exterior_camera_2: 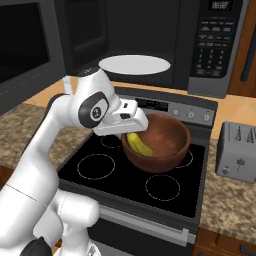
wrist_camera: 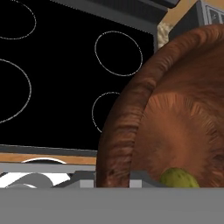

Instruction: Pick the cucumber from the sink and place it in the bowl. Then pick the bowl and place it in the microwave. Then close the microwave door and press the start button.

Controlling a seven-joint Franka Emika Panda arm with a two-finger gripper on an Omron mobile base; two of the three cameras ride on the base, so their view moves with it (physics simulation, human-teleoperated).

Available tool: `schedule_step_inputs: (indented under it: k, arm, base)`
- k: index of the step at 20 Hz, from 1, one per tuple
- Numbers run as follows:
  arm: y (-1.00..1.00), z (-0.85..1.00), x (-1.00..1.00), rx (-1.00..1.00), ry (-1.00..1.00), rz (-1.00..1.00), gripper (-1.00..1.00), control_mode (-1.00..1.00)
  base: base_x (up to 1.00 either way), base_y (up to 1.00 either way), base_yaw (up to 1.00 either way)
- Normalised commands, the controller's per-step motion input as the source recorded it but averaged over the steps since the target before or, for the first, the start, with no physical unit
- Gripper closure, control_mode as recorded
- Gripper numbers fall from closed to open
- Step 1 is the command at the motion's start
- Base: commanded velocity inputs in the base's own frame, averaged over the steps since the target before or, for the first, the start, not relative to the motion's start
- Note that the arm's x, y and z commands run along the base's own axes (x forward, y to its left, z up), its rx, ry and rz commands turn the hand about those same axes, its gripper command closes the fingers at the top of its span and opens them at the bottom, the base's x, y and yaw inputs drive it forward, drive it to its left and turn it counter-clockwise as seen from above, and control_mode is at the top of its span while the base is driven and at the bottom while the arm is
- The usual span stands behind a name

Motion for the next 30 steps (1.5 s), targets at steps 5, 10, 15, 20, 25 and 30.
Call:
schedule_step_inputs:
  k: [5,10,15,20,25,30]
  arm:
    - [0.00,0.00,0.00,0.00,0.00,0.00,1.00,1.00]
    - [0.00,0.00,-0.47,0.04,-0.03,0.01,1.00,-1.00]
    - [0.18,0.23,-0.74,-0.01,-0.02,0.14,1.00,-1.00]
    - [0.52,0.46,-0.29,-0.10,0.00,0.23,1.00,-1.00]
    - [0.63,0.28,-0.10,-0.16,-0.04,0.30,1.00,-1.00]
    - [0.31,0.31,-0.02,-0.19,0.00,0.36,1.00,-1.00]
  base:
    - [0.01,0.00,0.00]
    - [0.00,0.00,0.00]
    - [0.00,0.00,0.00]
    - [0.00,0.00,0.00]
    - [0.00,0.00,0.00]
    - [0.00,0.00,0.00]
